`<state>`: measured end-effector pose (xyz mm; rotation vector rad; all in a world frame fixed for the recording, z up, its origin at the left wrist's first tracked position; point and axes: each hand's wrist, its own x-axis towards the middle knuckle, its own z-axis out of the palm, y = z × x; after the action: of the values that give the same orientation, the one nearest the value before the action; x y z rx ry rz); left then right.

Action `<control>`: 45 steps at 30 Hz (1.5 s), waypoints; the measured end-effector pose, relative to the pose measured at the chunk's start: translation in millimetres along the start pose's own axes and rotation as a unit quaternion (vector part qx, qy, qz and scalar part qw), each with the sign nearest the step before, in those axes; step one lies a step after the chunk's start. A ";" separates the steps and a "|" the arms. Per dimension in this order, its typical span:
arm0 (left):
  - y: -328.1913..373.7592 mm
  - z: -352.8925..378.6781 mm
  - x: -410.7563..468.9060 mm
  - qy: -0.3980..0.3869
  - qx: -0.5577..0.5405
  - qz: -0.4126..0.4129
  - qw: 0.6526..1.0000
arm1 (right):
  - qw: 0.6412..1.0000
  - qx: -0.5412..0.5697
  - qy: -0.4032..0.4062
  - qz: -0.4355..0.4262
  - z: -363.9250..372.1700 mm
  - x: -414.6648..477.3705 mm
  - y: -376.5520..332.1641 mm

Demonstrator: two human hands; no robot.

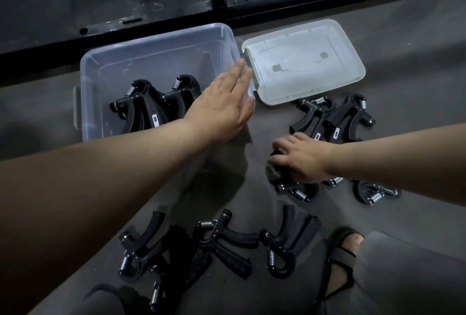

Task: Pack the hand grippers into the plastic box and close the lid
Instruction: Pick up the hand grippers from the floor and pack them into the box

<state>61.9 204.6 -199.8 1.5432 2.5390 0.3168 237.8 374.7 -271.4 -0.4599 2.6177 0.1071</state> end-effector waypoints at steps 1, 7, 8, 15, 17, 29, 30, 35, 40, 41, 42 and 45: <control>-0.3 -0.4 0.2 0.001 0.003 0.001 1.000 | 0.999 -0.014 -0.018 -0.049 -0.9 -2.0 4.1; -3.3 -6.7 -7.7 0.011 0.017 0.028 0.999 | 0.969 -0.190 -0.080 -0.137 -2.0 -13.1 30.3; -5.2 -7.1 -10.6 0.011 0.018 0.031 0.999 | 0.965 -0.204 -0.053 -0.158 0.2 -11.3 30.6; -25.6 -10.2 -32.0 -0.004 0.051 0.045 0.998 | 0.955 -0.195 -0.064 -0.212 -14.9 9.5 32.6; -28.3 -10.5 -35.6 -0.003 0.054 0.037 0.998 | 0.978 -0.112 -0.092 -0.150 -19.4 5.6 28.0; -30.2 -8.2 -34.5 0.001 0.007 0.017 1.000 | 0.510 0.838 -0.106 0.163 -62.3 -43.7 36.6; -29.5 -8.1 -34.5 0.000 0.007 0.018 1.000 | 0.467 0.858 -0.129 0.170 -63.5 -48.6 47.3; -30.9 -3.1 -32.6 0.012 0.009 0.023 1.000 | 0.335 0.923 -0.185 0.022 -83.9 -56.7 76.4; -25.7 -15.9 -35.4 0.040 -0.082 0.051 0.995 | 0.343 0.932 -0.116 0.021 -127.8 -27.4 57.4; -25.1 -17.6 -35.0 0.035 -0.142 0.034 0.989 | 0.378 0.922 -0.069 0.055 -133.9 -15.2 48.9; -22.8 -20.7 -33.6 0.026 -0.221 -0.003 0.975 | 0.405 0.911 -0.030 0.080 -139.8 -3.1 38.9; -13.8 -32.7 -25.8 0.052 -0.497 -0.163 0.851 | 0.440 0.892 0.025 0.099 -154.0 28.6 15.4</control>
<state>54.0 172.2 -171.3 0.6836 2.0130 1.3993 140.7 356.7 -148.8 0.6413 1.3173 -2.2490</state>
